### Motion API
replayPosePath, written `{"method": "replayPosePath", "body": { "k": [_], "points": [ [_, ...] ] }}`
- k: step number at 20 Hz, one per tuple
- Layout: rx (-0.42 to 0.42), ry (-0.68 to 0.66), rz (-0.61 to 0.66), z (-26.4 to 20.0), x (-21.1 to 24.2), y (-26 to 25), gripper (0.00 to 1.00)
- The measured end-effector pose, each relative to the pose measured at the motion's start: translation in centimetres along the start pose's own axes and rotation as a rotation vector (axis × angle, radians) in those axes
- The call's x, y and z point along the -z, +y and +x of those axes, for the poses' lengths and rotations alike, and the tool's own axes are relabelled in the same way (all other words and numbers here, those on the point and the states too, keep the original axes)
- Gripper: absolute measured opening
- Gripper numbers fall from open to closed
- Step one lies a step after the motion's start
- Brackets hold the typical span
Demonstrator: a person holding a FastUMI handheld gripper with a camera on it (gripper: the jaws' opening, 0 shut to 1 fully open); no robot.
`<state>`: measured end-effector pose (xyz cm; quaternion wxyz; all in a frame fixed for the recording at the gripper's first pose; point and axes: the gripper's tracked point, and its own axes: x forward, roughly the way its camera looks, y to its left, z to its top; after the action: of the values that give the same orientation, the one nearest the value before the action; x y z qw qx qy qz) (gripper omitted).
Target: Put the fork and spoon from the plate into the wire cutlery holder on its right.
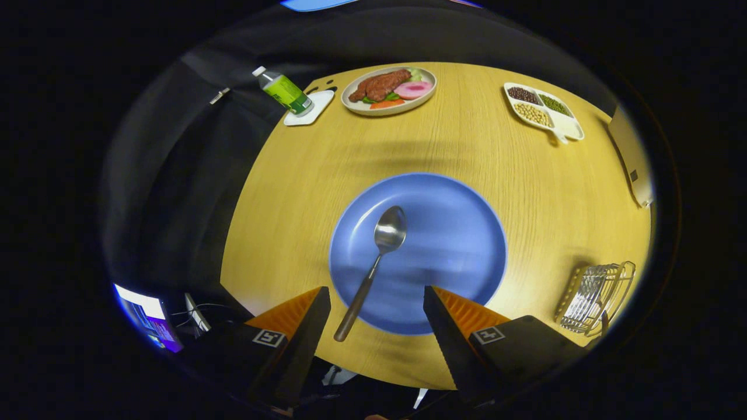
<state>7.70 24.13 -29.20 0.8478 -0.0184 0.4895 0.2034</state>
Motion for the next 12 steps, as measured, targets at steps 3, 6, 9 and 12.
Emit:
{"method": "replayPosePath", "body": {
  "k": [3, 6, 9, 12],
  "points": [
    [0.024, 0.04, 0.035, 2.1, 1.0, -0.4, 1.0],
    [0.032, 0.062, 0.054, 3.3, 1.6, -0.3, 0.98],
    [0.036, 0.084, 0.047, 4.0, 2.0, 0.0, 0.8],
    [0.038, 0.105, 0.054, 4.3, 2.5, 0.3, 0.59]
  ]
}}
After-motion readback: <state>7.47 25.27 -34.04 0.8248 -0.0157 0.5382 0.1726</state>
